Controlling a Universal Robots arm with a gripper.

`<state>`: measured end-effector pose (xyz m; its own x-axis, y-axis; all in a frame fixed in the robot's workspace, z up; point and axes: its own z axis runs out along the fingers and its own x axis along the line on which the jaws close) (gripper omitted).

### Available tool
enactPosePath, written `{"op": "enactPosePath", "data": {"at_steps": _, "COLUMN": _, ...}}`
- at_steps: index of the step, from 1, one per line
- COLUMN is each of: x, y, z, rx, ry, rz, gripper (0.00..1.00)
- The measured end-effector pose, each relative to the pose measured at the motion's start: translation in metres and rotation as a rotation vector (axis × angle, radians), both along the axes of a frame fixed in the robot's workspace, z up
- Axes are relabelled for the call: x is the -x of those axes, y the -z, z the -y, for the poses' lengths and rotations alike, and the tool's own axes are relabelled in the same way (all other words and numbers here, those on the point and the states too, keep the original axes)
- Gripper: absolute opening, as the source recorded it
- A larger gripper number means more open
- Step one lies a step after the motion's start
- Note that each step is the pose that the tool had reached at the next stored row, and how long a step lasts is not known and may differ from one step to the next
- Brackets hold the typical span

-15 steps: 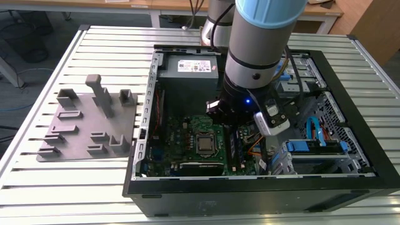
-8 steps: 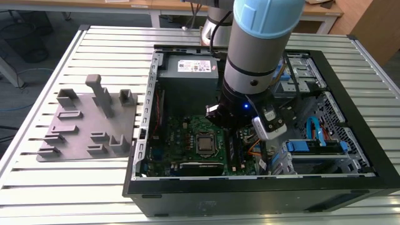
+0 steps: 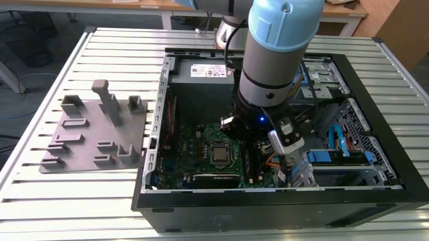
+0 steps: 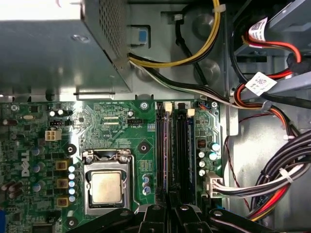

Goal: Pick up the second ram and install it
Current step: 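Insert the second ram into the second slot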

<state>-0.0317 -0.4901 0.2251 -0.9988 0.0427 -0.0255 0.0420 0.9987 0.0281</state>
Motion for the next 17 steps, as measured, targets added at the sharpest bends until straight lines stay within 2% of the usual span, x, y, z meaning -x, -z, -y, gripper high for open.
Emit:
{"op": "enactPosePath", "data": {"at_steps": 5, "x": 0.0001, "y": 0.0012, "z": 0.0000, "rx": 0.0123, "ry": 0.000, "rz": -0.0001, "gripper": 0.14}}
{"op": "enactPosePath", "data": {"at_steps": 8, "x": -0.0001, "y": 0.0013, "z": -0.0006, "rx": 0.0295, "ry": 0.000, "rz": -0.0001, "gripper": 0.14}}
{"op": "enactPosePath", "data": {"at_steps": 14, "x": -0.0014, "y": 0.0022, "z": -0.0023, "rx": 0.0311, "ry": 0.000, "rz": 0.0000, "gripper": 0.14}}
{"op": "enactPosePath", "data": {"at_steps": 16, "x": -0.0017, "y": 0.0025, "z": -0.0026, "rx": 0.0345, "ry": 0.000, "rz": -0.0001, "gripper": 0.14}}
{"op": "enactPosePath", "data": {"at_steps": 17, "x": -0.0017, "y": 0.0025, "z": -0.0029, "rx": 0.0394, "ry": 0.000, "rz": -0.0001, "gripper": 0.14}}
